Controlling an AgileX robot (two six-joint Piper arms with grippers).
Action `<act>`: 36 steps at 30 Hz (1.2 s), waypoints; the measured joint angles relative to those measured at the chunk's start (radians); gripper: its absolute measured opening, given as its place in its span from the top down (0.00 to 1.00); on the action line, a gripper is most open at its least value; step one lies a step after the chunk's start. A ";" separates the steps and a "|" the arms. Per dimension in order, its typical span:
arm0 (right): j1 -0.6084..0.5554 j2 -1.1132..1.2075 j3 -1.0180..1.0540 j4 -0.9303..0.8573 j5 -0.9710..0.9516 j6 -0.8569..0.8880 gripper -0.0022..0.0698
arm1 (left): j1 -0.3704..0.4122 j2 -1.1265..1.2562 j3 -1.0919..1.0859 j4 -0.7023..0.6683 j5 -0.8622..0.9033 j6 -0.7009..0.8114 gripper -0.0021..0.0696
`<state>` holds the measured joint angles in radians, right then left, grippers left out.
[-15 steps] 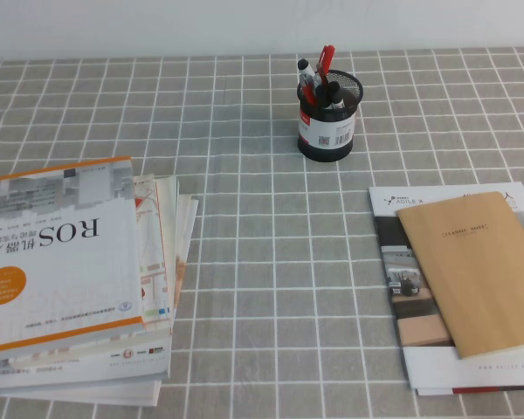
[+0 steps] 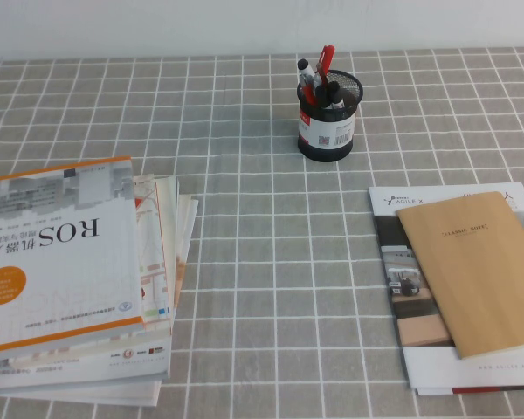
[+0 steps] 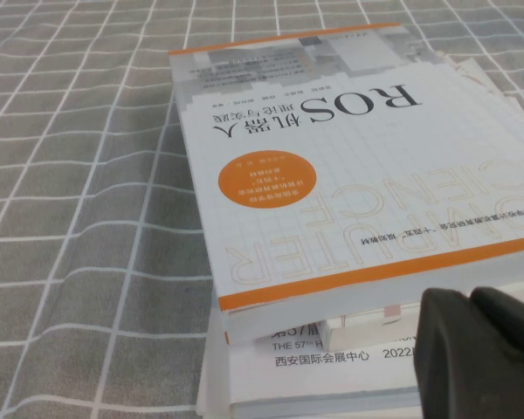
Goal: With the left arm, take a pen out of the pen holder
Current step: 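Take a marker out of the pen holder and lay it on the table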
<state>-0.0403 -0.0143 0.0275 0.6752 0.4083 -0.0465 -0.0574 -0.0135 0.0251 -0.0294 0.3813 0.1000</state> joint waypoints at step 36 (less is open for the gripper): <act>0.000 0.000 0.000 0.000 0.000 0.000 0.99 | 0.000 0.000 0.000 0.076 0.000 0.000 0.98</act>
<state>-0.0403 -0.0143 0.0275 0.6752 0.4083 -0.0465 -0.0574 -0.0135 0.0251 0.0466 0.3813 0.1000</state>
